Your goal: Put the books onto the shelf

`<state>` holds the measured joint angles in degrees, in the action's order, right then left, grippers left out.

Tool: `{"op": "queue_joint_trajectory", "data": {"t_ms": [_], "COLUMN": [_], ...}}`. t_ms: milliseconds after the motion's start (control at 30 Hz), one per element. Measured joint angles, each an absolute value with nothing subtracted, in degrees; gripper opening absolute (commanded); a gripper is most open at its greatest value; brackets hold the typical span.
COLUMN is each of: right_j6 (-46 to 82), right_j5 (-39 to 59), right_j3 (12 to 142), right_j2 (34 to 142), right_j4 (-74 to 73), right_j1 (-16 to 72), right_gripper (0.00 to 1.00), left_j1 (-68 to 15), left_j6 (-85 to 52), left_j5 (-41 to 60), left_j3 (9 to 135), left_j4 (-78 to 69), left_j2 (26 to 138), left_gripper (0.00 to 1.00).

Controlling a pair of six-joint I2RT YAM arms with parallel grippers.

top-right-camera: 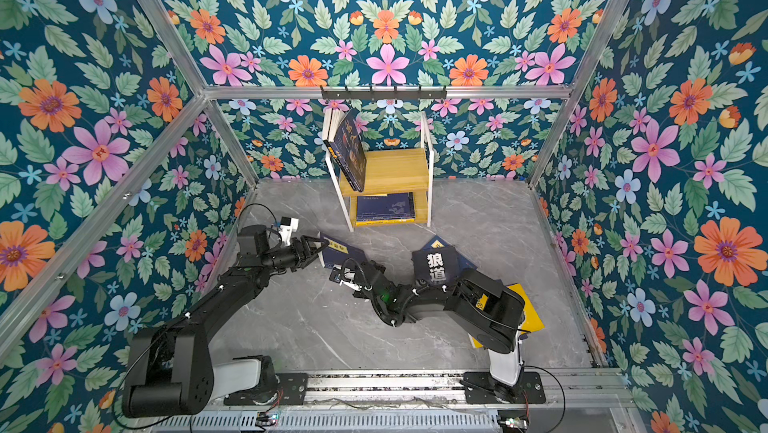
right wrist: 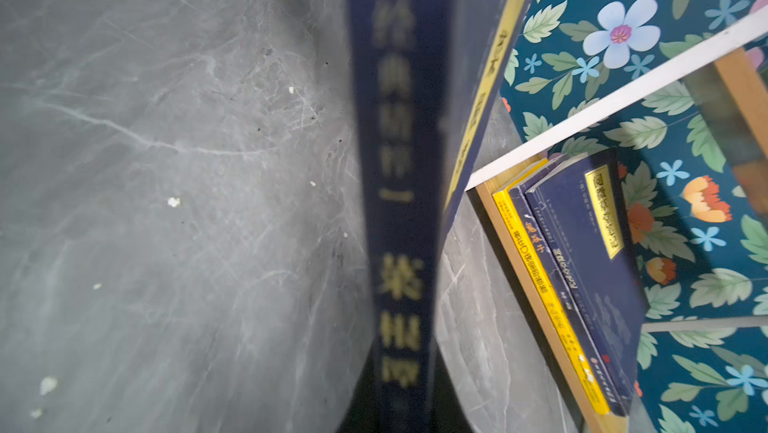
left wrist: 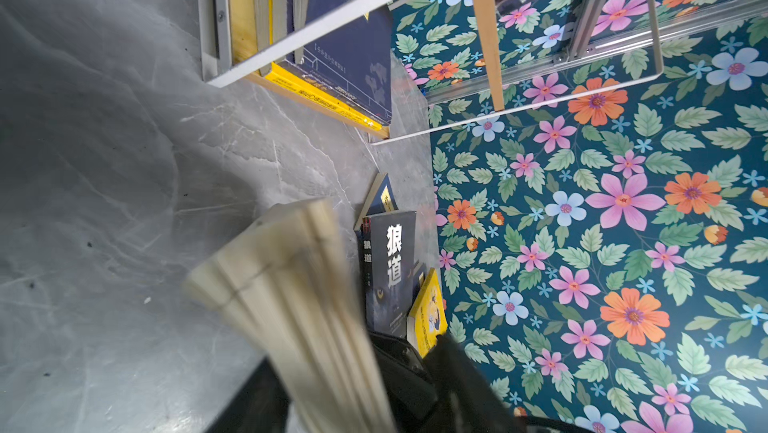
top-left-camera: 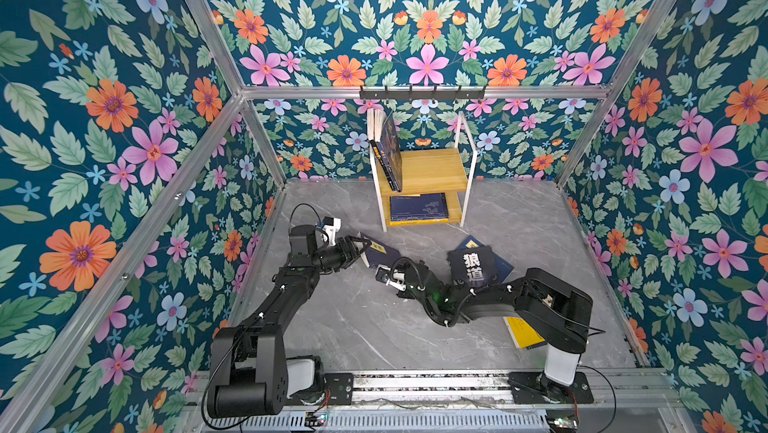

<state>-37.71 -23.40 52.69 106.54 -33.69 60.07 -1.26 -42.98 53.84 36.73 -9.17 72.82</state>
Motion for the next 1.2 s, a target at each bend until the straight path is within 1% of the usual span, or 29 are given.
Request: {"op": "queue_joint_trajectory", "data": {"t_ms": [33,67,167,200,233,467,500,533,567,633,667,767,933,1067,1133,1200], "right_j6": [-38.59,-39.66,-42.28,-42.89,-43.68,-48.12,-48.45,-48.84,-49.45,-50.78,-51.75,-53.3,-54.68,-55.75,-56.14,-56.6], "right_j5": [-24.38,-24.75,-26.22,-26.89,-27.44,-30.46,-30.7,-30.92,-31.29,-31.64,-31.68,-32.36,-33.39,-34.52,-34.85,-35.11], "right_j3": [52.47,52.23,52.34,52.6,52.88,53.54,53.45,53.19,52.84,52.45,52.31,51.07,50.17,49.01,48.66,48.51], "right_j2": [106.56,106.76,107.7,107.96,108.16,110.0,109.95,109.84,109.65,109.45,109.32,107.77,104.51,100.86,98.83,96.4], "right_j4": [-34.52,-35.29,-35.73,-35.73,-35.75,-37.39,-37.63,-37.93,-38.09,-38.33,-38.22,-37.08,-33.74,-30.22,-27.83,-25.26], "right_j1": [60.31,60.6,61.1,61.34,61.58,62.33,62.33,62.33,62.39,62.5,62.59,62.76,62.17,61.14,60.1,59.13], "right_gripper": [0.0,0.0,0.0,0.0,0.0,0.0,0.0,0.0,0.0,0.0,0.0,0.0,0.0,0.0,0.0,0.0], "left_j1": [-1.19,-1.15,-1.32,-1.23,-1.15,-1.1,-1.13,-1.13,-1.13,-0.8,-0.47,0.45,2.61,3.38,3.68,3.97], "left_j6": [-42.76,-42.59,-41.8,-41.74,-41.63,-38.44,-38.0,-37.43,-36.86,-35.59,-34.92,-32.32,-27.7,-23.33,-21.26,-19.42], "left_j5": [53.84,53.91,53.23,53.04,53.12,51.9,51.72,51.68,51.27,49.76,48.8,45.89,41.67,38.79,38.46,36.95], "left_j3": [36.82,36.82,36.73,36.73,36.75,37.3,37.5,37.56,37.56,37.95,38.48,39.83,40.64,41.85,42.46,43.22], "left_j4": [-8.99,-8.95,-8.19,-7.94,-7.6,-5.21,-5.06,-4.86,-4.34,-2.83,-1.87,-0.03,3.42,5.54,6.74,8.1], "left_j2": [72.79,72.69,72.64,72.64,72.64,72.71,72.69,72.62,72.58,72.6,72.64,72.55,71.79,70.57,70.46,70.39], "left_gripper": [0.18,0.12,0.09,0.03,0.0,0.0,0.14,0.32,0.45,0.59,0.64,0.73,0.81,0.96,1.0,1.0]}}
